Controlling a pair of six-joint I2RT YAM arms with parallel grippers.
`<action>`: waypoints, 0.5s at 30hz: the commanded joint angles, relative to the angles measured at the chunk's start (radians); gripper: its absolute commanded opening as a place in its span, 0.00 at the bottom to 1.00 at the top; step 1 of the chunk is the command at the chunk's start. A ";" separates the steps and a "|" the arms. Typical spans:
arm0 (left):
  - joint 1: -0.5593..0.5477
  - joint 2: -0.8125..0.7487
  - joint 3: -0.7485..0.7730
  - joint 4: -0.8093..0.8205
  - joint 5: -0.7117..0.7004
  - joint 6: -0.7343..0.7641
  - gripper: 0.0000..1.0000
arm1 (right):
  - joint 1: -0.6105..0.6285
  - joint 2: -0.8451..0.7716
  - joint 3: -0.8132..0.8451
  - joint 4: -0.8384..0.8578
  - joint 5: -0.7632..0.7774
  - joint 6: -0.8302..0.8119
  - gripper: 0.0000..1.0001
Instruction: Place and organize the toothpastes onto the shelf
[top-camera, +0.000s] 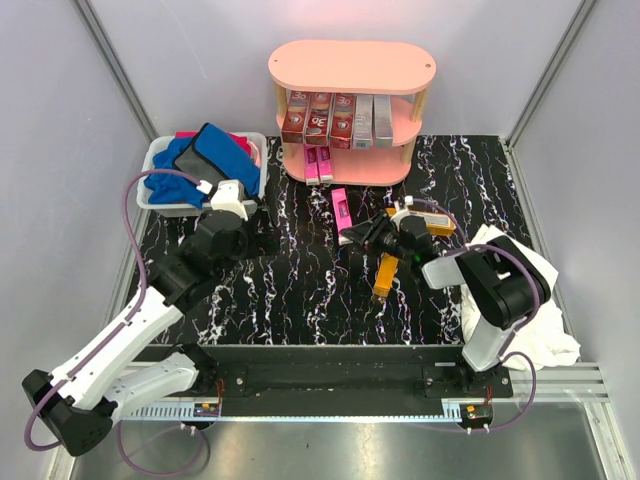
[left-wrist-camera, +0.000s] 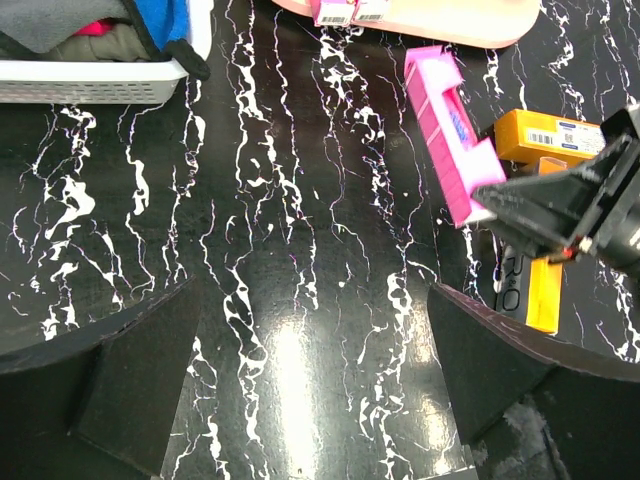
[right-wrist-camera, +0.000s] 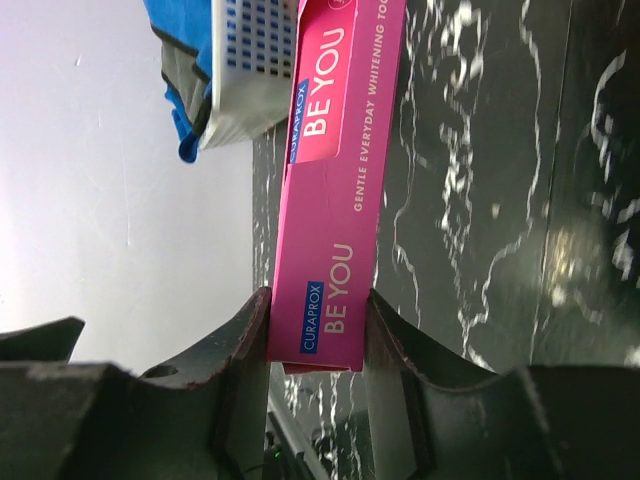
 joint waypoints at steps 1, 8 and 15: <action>-0.004 -0.001 -0.001 0.036 -0.050 0.020 0.99 | -0.037 0.034 0.106 0.045 -0.035 -0.074 0.21; -0.004 -0.019 -0.040 0.040 -0.059 0.026 0.99 | -0.103 0.161 0.279 0.042 -0.101 -0.074 0.21; -0.004 -0.048 -0.057 0.037 -0.088 0.045 0.99 | -0.160 0.338 0.475 0.010 -0.127 -0.024 0.21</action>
